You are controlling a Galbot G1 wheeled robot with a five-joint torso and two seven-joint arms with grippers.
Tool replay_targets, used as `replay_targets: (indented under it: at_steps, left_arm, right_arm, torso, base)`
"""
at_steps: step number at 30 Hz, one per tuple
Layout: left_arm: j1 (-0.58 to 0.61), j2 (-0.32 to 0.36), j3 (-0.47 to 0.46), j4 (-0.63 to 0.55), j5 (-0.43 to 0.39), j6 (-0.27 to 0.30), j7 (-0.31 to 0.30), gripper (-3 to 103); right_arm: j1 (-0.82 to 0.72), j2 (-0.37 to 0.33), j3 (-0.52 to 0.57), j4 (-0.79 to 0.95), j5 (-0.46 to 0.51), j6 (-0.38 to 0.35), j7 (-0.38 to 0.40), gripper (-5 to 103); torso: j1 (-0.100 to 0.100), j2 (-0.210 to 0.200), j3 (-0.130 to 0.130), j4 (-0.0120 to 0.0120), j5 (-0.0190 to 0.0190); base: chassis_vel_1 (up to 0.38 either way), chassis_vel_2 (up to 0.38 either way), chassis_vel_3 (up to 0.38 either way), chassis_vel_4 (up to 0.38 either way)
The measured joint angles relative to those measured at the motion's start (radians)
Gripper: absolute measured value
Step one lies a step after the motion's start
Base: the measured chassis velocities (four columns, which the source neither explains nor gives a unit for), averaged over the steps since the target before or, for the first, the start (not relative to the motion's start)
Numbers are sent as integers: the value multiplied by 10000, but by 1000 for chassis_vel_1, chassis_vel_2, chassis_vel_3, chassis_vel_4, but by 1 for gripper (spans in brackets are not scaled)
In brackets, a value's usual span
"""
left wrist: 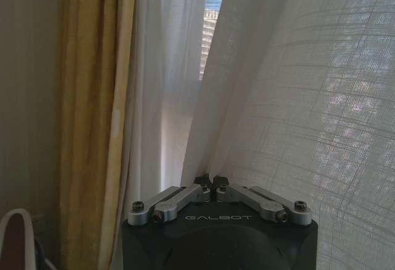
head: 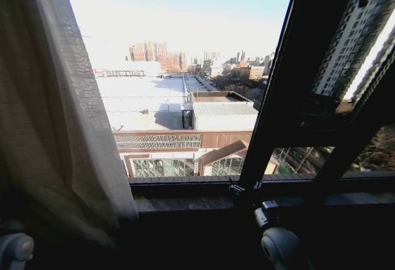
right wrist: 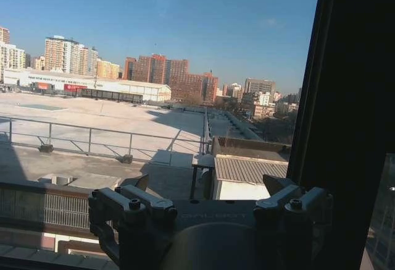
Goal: Open the curtains by pulling them apart, changing their state from closed to fully open.
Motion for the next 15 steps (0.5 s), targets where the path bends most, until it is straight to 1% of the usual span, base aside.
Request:
replay_targets:
  at_steps: [1,3,4,6,7,8,10,12,13,15]
  left_arm:
    - [-55,104,-153,237,67,-94,-157,0]
    - [-98,184,-266,432,156,-170,-265,0]
    - [-111,264,-343,611,347,-229,-310,0]
    - [-5,300,-325,580,606,-219,-135,0]
    - [107,248,-232,388,724,-187,187,0]
    - [107,248,-232,388,724,-187,187,0]
    - [382,18,-14,-135,1005,-127,1238,-1]
    - [677,-217,205,-597,1243,-126,2269,10]
    - [677,-217,205,-597,1243,-126,2269,10]
    - [1059,-622,541,-1190,1588,-186,3568,20]
  right_arm:
    - [6,0,-22,-21,1,2,-4,100]
    - [11,2,-48,-45,1,5,-6,100]
    - [17,16,-80,-83,1,14,-11,100]
    - [21,64,-124,-164,-9,45,-17,100]
    - [23,85,-148,-202,-16,64,-19,100]
    - [23,85,-148,-202,-16,64,-19,100]
    - [48,115,-203,-290,-64,116,-23,100]
    - [115,133,-244,-371,-108,136,-26,100]
    - [115,133,-244,-371,-108,136,-26,100]
    - [225,160,-277,-479,-142,144,-25,100]
  torso:
    - [0,1,0,1,-1]
    - [0,0,0,1,0]
    - [0,1,0,1,-2]
    - [0,0,0,2,-2]
    - [0,0,0,2,-1]
    - [0,0,0,2,-1]
    - [0,0,0,-1,-2]
    - [0,0,0,-3,1]
    - [0,0,0,-3,1]
    - [0,0,1,-1,3]
  base:
    - [0,0,0,0]
    - [0,0,0,0]
    - [0,0,0,0]
    - [0,0,0,0]
    - [0,0,0,0]
    - [0,0,0,0]
    - [0,0,0,0]
    - [0,0,0,0]
    - [0,0,0,0]
    - [0,0,0,0]
